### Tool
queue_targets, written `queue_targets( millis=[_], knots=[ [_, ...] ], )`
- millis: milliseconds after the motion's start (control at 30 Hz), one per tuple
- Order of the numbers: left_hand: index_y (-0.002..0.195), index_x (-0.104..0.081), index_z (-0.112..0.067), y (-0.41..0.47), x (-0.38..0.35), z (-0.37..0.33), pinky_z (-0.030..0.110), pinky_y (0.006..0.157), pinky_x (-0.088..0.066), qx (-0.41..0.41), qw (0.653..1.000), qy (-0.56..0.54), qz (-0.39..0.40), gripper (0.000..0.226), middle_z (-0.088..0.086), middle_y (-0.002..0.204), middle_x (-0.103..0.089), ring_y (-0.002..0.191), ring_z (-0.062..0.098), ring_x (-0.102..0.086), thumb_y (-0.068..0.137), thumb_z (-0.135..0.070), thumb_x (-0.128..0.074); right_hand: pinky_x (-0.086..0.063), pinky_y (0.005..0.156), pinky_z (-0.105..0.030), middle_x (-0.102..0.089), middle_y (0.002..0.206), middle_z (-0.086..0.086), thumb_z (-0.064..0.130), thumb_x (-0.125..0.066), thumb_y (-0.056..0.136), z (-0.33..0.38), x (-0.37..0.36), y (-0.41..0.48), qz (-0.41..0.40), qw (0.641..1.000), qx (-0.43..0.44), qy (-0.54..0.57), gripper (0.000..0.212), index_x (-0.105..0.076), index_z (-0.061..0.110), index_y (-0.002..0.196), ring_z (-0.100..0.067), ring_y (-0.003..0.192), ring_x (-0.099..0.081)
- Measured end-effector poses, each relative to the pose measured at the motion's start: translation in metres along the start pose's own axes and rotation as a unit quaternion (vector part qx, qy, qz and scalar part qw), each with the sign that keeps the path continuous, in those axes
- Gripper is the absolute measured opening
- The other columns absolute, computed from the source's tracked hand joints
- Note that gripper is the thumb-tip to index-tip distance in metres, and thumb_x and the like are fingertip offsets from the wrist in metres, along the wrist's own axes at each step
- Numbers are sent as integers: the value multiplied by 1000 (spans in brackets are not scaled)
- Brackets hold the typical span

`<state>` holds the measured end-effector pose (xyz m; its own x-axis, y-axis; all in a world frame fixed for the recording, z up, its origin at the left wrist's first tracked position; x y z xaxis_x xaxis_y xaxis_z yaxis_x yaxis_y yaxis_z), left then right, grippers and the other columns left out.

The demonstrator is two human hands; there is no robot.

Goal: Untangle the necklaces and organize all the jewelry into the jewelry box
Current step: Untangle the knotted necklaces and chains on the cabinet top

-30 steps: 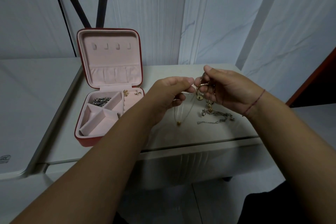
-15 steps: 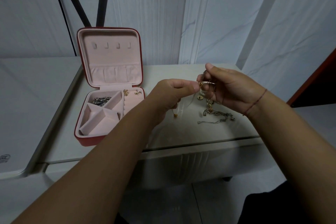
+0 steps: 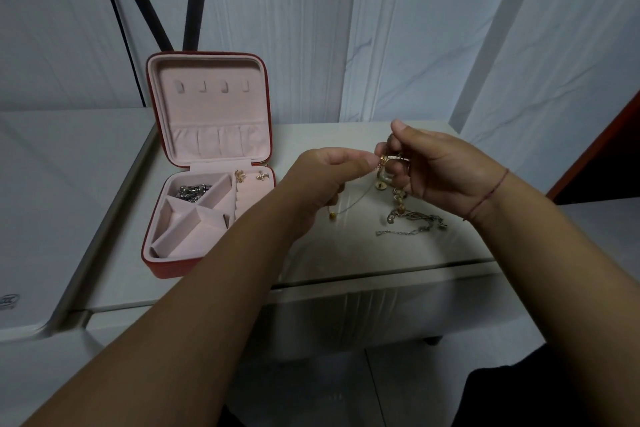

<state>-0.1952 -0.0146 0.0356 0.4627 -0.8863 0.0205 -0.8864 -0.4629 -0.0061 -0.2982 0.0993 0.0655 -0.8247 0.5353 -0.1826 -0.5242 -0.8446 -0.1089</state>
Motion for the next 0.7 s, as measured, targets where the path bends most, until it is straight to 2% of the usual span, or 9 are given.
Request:
queue_targets(
  millis=[300,433,600,700],
  knots=[
    [101,-71,-17,-3,-4,-4,22,49,-26,-4,999,33,6,18,-17,42,-50,41,-1,-37,84,-23,-69,-36,48,-16,-57,79,-1,35,-58,80,1,-2,0,10,1000,2,-1,23,-53,14,70,-7,57,-43],
    [101,-72,-17,-3,-4,-3,22,50,-27,-5,999,37,4,18,-18,44,-50,47,1,-35,85,-25,-69,-36,50,-16,-57,80,-1,35,-59,80,1,-2,-1,11,1000,2,-7,23,-54,15,70,-7,57,-43],
    [102,-72,-15,-4,-5,-4,23,52,-28,-5,999,42,4,20,-18,44,-50,45,0,-38,85,-26,-68,-37,49,-16,-57,79,-1,34,-57,83,1,-3,-1,17,1000,2,-7,24,-54,14,70,-7,57,-43],
    [99,-72,-18,-5,-4,-4,21,50,-29,-6,999,36,-4,16,-18,43,-47,52,4,-35,86,-28,-67,-38,48,-16,-57,79,-1,35,-59,81,2,-3,-2,13,1000,-1,-5,24,-55,14,70,-8,57,-43]
  ],
)
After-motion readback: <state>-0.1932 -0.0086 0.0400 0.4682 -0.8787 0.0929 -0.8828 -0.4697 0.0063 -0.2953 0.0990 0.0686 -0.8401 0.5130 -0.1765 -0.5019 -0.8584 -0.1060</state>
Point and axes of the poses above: each hand's wrist, its own y-axis towards the middle knuckle, its own x-axis out of the back of the hand, z = x × y, the point moved 3 cm from there along y, towards the middle knuckle
